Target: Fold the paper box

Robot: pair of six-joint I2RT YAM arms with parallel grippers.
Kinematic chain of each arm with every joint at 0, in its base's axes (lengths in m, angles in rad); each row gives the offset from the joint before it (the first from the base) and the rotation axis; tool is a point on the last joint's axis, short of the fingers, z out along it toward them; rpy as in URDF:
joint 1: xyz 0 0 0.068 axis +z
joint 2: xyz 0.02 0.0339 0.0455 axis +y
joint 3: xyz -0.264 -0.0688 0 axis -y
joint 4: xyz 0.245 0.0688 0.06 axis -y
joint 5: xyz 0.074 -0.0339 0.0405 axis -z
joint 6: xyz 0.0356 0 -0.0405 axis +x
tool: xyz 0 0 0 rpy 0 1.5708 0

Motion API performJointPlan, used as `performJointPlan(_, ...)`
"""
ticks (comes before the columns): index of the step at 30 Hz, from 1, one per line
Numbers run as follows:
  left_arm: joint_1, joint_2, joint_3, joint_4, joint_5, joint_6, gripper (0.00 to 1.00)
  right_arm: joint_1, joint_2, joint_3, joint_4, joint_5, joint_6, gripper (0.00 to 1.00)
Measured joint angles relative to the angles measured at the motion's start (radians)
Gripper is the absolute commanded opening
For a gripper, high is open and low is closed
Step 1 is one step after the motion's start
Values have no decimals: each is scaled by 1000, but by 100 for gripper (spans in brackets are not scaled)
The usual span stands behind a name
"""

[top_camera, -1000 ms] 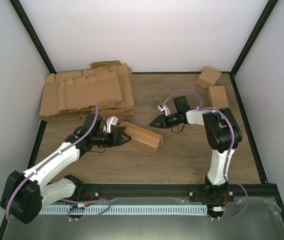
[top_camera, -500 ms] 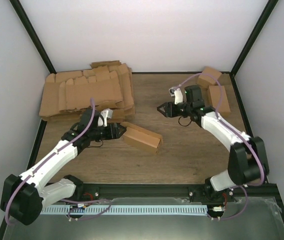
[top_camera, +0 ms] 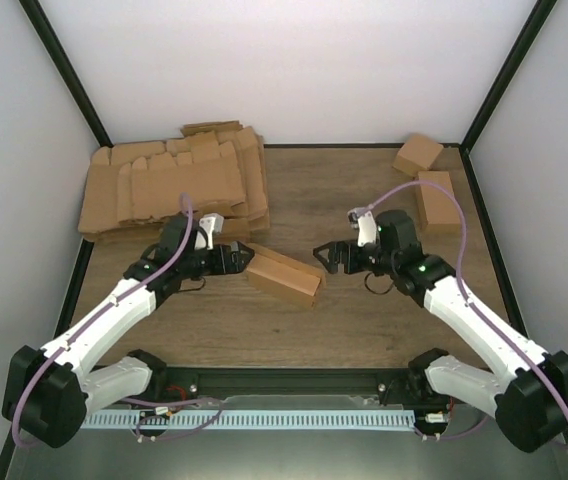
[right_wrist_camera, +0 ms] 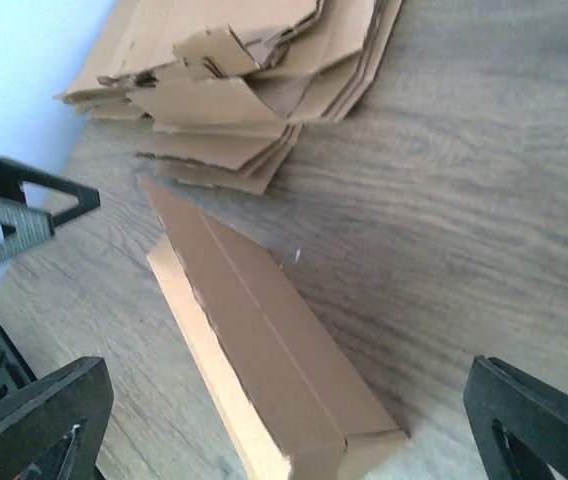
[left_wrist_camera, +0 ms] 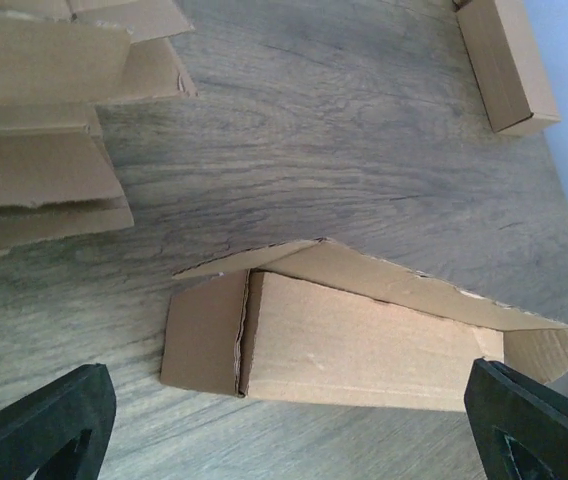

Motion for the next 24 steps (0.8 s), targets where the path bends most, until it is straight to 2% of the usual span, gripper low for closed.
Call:
performJointPlan(10, 0, 2, -43, 97, -20, 26, 100, 50, -162, -212, -3, 82, 232, 100)
performJointPlan(17, 0, 26, -109, 184, -5, 6, 99, 50, -255, -296, 13, 93, 359, 100)
performJointPlan(24, 0, 35, -132, 237, 24, 8, 96, 51, -242, -340, 30, 59, 405, 99)
